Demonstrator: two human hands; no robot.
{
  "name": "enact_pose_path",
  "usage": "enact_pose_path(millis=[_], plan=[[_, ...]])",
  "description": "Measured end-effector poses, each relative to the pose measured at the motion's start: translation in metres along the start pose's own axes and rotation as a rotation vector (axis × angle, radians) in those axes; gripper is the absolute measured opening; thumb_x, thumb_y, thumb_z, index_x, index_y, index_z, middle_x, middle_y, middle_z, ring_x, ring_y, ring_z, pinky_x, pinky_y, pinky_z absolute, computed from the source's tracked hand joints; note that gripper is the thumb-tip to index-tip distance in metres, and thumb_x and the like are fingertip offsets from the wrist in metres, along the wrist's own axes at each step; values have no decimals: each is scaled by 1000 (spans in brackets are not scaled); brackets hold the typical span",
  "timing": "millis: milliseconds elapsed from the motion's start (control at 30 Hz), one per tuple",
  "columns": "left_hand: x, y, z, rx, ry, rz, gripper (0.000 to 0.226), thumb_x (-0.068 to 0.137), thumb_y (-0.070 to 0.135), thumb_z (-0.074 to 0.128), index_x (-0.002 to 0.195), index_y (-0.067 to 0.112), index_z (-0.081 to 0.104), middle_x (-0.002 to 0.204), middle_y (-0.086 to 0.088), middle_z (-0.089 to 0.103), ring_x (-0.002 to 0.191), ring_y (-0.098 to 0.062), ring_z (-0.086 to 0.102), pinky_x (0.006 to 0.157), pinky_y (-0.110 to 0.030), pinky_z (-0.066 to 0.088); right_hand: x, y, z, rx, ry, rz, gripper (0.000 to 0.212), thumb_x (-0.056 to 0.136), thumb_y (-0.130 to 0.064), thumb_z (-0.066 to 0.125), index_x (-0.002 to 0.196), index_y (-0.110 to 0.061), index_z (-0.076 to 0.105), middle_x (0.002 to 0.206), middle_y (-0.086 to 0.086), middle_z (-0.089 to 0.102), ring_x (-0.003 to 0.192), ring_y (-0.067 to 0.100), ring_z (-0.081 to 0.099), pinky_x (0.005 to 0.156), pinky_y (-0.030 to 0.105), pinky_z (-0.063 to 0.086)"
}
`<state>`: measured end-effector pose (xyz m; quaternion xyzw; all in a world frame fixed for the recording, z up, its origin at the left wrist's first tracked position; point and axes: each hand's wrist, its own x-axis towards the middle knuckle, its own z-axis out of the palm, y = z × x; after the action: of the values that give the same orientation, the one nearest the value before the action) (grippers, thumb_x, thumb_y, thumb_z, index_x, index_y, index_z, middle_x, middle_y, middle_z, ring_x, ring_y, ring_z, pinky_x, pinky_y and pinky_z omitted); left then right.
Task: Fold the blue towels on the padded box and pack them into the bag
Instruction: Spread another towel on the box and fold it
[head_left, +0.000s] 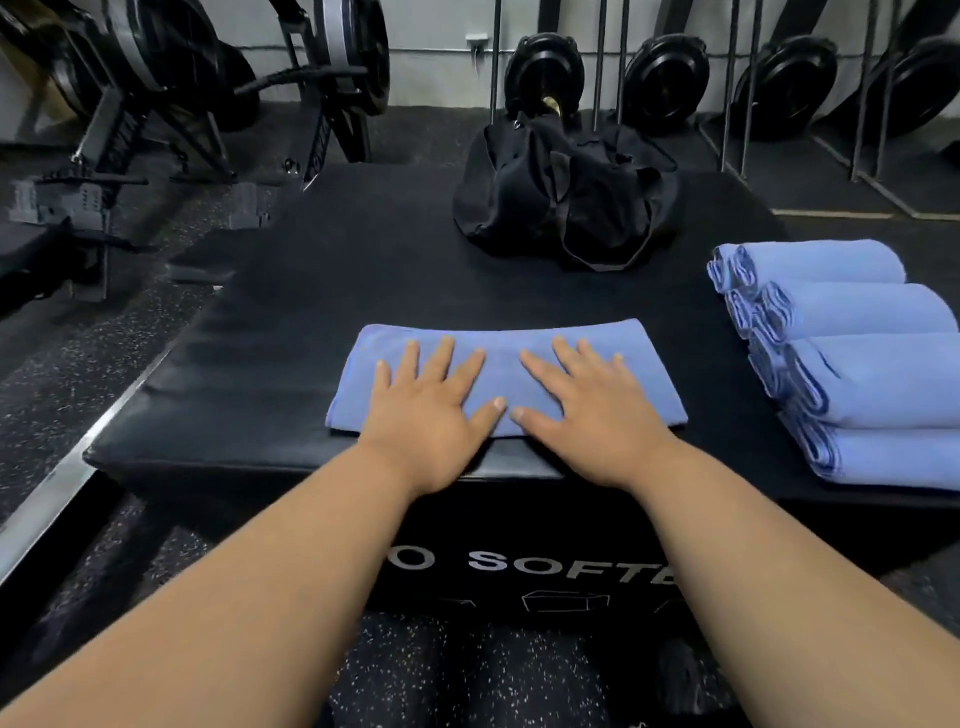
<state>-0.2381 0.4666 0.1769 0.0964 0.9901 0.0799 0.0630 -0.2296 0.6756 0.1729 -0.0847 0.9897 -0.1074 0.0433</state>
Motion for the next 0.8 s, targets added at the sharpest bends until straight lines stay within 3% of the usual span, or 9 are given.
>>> enact_pose_path(millis=[167,267,333,400,467,633,800], plan=[[-4,-24,-6,52,-50,-138,82,96,80,18,167,42,6,177,6,-2,162,-34,-5,128,-62,3,-1,15,-9,-21,-27,66,85,92,-82,31,166,-47,7,177,-1,-1,163,27,-5,130,55,-3],[0,-29,-22,188,-51,-303,85,95,78,16,165,30,22,175,-2,13,160,-43,2,125,-68,0,0,19,-12,-25,-32,109,86,92,-79,34,166,-46,7,177,0,-3,163,28,-6,130,55,-3],[11,-8,-28,220,41,-259,80,98,71,20,164,26,27,173,-5,22,158,-45,7,124,-68,2,2,16,-14,-16,-48,119,87,91,-76,36,166,-45,7,177,2,-3,163,29,-7,129,56,-3],[25,27,-26,135,48,-77,73,103,66,25,167,33,15,176,-3,13,160,-42,4,125,-65,6,4,14,-14,-14,-56,121,88,90,-76,36,166,-45,7,177,2,-3,162,29,-6,129,58,-3],[35,52,-14,51,-64,-5,71,105,66,24,168,39,6,178,0,-1,162,-39,-7,127,-64,2,3,16,-15,-3,-52,114,88,89,-78,33,166,-46,7,177,1,-3,162,29,-6,128,59,-4],[34,30,-5,43,-86,-137,83,94,84,18,165,49,-4,176,8,-12,161,-38,-14,124,-70,-4,2,22,-14,-8,-69,105,91,86,-83,34,165,-49,6,177,-1,-5,162,29,-9,127,61,-7],[19,-36,-14,-3,-78,-298,82,95,82,20,166,48,-3,176,10,-12,163,-30,-10,126,-67,1,1,34,-14,15,-42,145,91,85,-85,34,165,-49,8,177,-2,-4,162,28,-10,127,64,-3]])
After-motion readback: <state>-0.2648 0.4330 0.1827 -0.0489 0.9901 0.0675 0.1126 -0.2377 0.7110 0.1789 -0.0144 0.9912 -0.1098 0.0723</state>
